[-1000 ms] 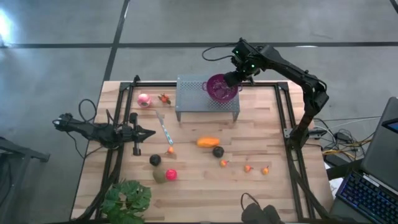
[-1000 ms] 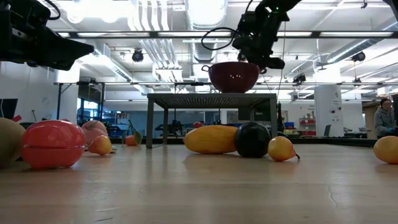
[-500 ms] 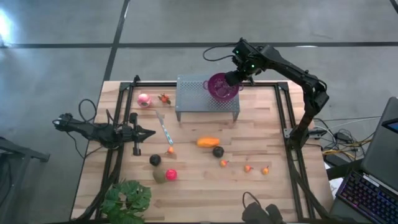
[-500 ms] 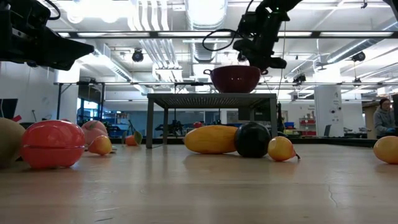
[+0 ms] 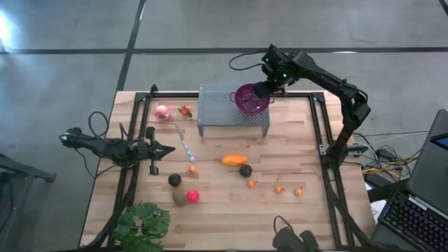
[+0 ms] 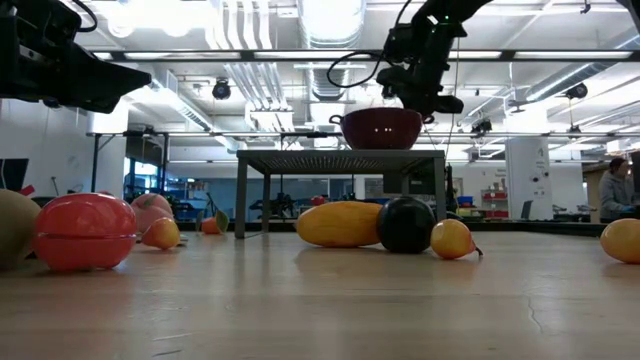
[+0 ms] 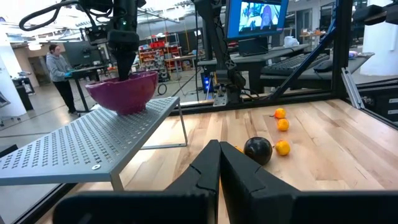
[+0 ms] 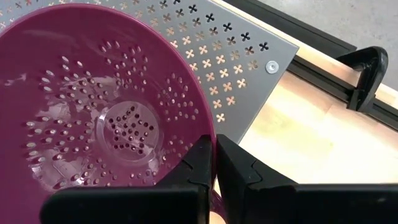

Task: Pick & Place Fruit
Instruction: Put the purple bowl on the shelf, then put the pear into the purple bowl on the shelf

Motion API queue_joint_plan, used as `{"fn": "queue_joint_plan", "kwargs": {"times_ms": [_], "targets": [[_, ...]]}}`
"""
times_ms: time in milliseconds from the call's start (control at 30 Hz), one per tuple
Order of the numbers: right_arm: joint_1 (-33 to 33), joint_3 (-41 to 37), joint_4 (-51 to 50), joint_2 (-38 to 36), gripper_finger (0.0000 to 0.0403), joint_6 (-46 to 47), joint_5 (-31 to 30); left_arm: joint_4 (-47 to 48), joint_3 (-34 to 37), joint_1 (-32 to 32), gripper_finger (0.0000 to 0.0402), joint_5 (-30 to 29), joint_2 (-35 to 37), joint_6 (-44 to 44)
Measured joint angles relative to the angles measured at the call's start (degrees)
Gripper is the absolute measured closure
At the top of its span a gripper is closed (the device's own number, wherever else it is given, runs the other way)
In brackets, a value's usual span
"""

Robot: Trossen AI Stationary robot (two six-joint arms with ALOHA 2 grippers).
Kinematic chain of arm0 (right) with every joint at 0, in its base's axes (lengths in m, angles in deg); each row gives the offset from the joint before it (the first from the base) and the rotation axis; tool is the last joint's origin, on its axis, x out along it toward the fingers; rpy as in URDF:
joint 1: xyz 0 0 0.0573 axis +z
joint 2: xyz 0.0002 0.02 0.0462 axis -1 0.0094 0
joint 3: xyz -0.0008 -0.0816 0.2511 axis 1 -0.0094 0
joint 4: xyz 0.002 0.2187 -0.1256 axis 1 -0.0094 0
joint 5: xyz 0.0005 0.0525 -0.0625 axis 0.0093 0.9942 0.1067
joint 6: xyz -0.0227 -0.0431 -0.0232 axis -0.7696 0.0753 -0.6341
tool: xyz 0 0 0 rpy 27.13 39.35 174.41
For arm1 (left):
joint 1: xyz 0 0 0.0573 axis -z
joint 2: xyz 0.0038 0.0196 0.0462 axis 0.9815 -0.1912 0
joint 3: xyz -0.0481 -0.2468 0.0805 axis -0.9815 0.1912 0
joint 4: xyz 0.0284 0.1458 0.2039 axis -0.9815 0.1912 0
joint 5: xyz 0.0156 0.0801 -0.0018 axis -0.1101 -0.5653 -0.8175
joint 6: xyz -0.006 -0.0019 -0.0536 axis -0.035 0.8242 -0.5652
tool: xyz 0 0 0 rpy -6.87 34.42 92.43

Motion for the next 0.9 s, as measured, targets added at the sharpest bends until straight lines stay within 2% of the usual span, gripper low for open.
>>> {"fn": "queue_joint_plan", "kwargs": {"times_ms": [333,900], "targets": [[0.0,0.0,0.2,0.0,0.0373,-0.4,-0.3,0.0,0.0,0.0,0.039,0.0,0.0,0.0],[0.0,0.1,1.6,-0.5,0.0287,-1.8,-0.5,0.0,0.0,0.0,0.039,0.0,0.0,0.0]]}}
